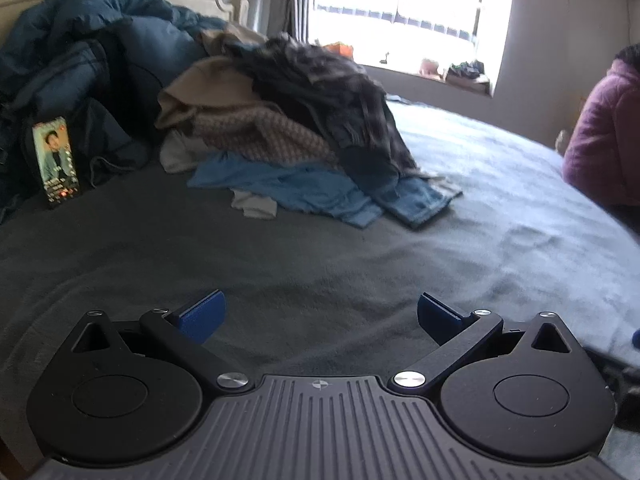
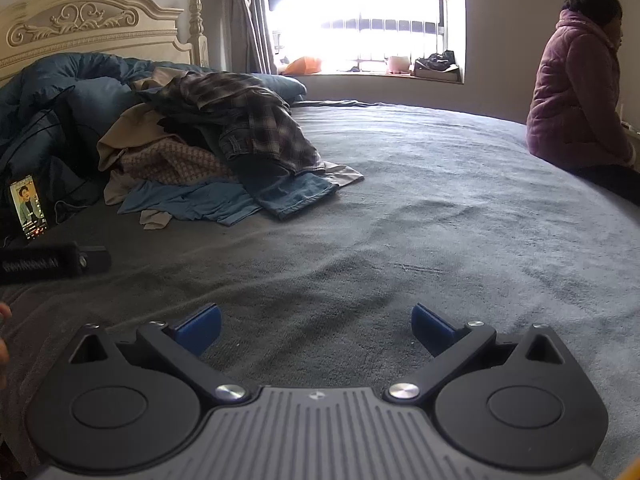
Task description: Fold clothes
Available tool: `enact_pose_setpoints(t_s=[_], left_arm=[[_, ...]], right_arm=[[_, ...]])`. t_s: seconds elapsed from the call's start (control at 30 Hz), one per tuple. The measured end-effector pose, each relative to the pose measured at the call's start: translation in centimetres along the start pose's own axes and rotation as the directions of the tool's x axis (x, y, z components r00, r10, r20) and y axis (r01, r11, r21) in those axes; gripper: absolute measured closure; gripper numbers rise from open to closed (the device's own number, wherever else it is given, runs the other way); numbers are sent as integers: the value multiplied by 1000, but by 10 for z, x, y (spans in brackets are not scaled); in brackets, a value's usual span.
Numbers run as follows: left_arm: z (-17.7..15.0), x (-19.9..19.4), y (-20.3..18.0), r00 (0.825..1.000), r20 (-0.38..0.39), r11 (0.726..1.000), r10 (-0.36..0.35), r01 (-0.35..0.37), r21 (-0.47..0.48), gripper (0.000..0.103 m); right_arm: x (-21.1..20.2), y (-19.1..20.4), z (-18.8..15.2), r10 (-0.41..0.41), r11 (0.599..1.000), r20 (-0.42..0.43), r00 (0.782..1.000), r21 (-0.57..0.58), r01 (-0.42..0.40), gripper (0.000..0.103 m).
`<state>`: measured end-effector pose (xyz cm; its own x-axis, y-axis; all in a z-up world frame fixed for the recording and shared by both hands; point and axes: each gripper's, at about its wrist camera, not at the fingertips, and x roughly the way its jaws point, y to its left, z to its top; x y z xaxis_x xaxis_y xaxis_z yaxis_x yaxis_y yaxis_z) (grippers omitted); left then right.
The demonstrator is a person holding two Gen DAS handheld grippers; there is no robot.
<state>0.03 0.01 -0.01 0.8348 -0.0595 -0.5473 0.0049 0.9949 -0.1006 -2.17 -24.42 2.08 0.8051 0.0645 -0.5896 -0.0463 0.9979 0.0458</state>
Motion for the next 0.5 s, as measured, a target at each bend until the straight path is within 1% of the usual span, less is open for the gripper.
enact_pose_setpoints(t_s=[0.07, 0.13, 0.2, 0.23, 0.3, 0.37, 0.4, 0.5], left_arm=[[0, 1, 0, 1000, -10, 1000, -10, 10, -3, 0], [0, 5, -2, 1000, -11, 1000, -9, 8, -17, 0], [-4, 16, -3, 999, -17, 999, -27, 27, -24, 0], [-12, 23, 3, 998, -38, 999, -46, 45, -29, 0], [-20, 22, 4, 995, -73, 998, -68, 67, -17, 0], [-29, 27, -1, 992, -100, 997, -73, 71, -22, 0], [-26, 34, -2, 990, -117, 997, -79, 77, -22, 0], [-34, 42, -11, 988, -136, 997, -77, 74, -21, 0]], right_arm=[[1, 1, 1, -6, 1000, -6, 1000, -1, 6, 0], [5, -1, 6, -11, 1000, -5, 1000, 21, 11, 0], [1, -3, 1, -5, 999, 17, 1000, 35, 4, 0], [0, -3, -1, -6, 999, 24, 1000, 37, 5, 0], [0, -2, -1, -17, 999, 19, 1000, 30, 17, 0], [1, -1, -1, -22, 999, 16, 1000, 28, 22, 0], [1, -1, -1, -25, 999, 15, 1000, 27, 24, 0], [2, 0, -1, -33, 999, 10, 999, 24, 32, 0]])
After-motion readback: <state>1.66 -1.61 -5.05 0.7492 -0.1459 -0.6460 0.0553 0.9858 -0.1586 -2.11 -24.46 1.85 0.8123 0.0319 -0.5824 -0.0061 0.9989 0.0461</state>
